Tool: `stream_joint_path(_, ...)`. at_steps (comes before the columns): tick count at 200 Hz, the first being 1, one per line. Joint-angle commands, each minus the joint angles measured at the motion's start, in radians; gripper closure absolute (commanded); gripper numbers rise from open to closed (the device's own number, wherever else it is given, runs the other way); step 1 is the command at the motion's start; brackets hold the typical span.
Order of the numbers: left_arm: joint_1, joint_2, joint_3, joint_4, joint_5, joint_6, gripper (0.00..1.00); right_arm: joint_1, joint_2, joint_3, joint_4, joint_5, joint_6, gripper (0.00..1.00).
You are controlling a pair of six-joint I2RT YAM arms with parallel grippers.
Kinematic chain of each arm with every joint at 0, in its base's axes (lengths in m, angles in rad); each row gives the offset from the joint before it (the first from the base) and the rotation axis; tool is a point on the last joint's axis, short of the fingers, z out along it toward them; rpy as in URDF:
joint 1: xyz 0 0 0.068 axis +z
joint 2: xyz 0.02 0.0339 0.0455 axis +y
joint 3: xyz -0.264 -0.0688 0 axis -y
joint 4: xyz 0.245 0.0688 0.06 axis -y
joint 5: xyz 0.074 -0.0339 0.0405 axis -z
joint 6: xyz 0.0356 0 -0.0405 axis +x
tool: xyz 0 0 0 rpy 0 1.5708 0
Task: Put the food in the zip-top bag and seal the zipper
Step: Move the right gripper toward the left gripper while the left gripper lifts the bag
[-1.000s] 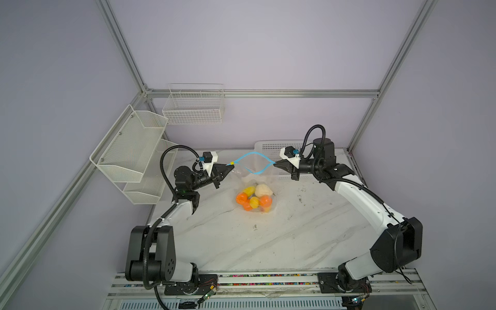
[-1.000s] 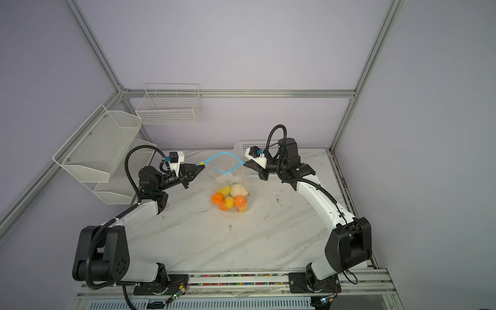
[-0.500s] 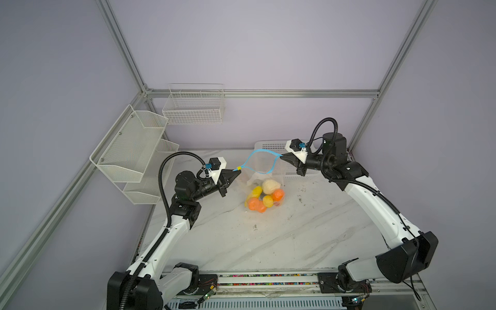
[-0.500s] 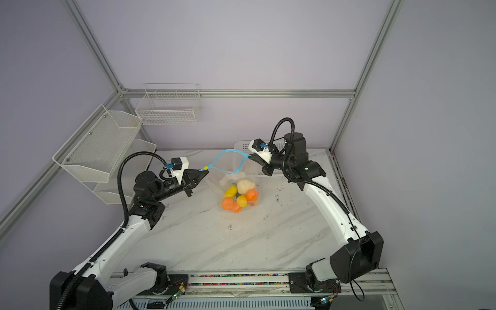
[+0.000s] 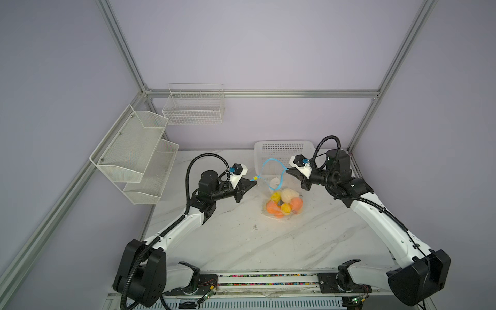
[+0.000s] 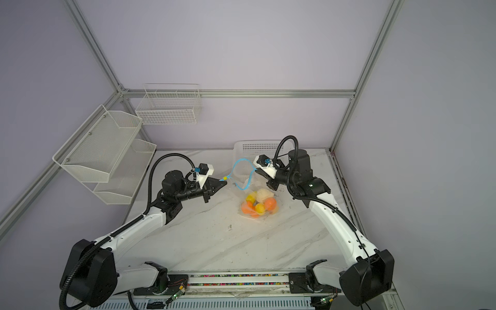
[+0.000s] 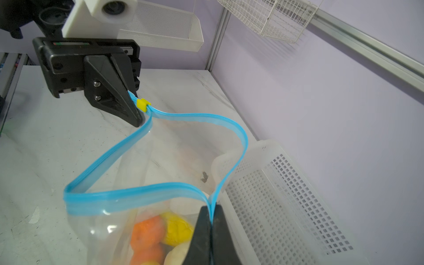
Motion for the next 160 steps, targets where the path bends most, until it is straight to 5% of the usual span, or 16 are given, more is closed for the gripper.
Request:
stream_joint_path(1, -0.013, -0.024, 0.073, 0.018, -0.009, 0.049, 1.00, -0.002, -0.018, -0.010, 0.046, 0.011, -0.020, 0.96)
stream_joint_path(35, -0.019, -0.060, 0.095, -0.023, -0.029, 0.085, 1.00, -0.002, -0.039, 0.030, 0.061, 0.013, -0.014, 0.50)
stream_joint_path(75, -0.030, -0.078, 0.132, -0.088, -0.037, 0.183, 1.00, -0.002, -0.051, 0.113, 0.112, -0.047, -0.001, 0.16)
stream_joint_path(127, -0.036, -0.106, 0.171, -0.154, -0.042, 0.288, 1.00, 0.006, 0.029, 0.271, -0.010, -0.187, -0.059, 0.14)
stream_joint_path(160, -0.039, -0.117, 0.203, -0.176, -0.041, 0.310, 1.00, 0.092, 0.075, 0.355, -0.121, -0.146, -0.103, 0.16)
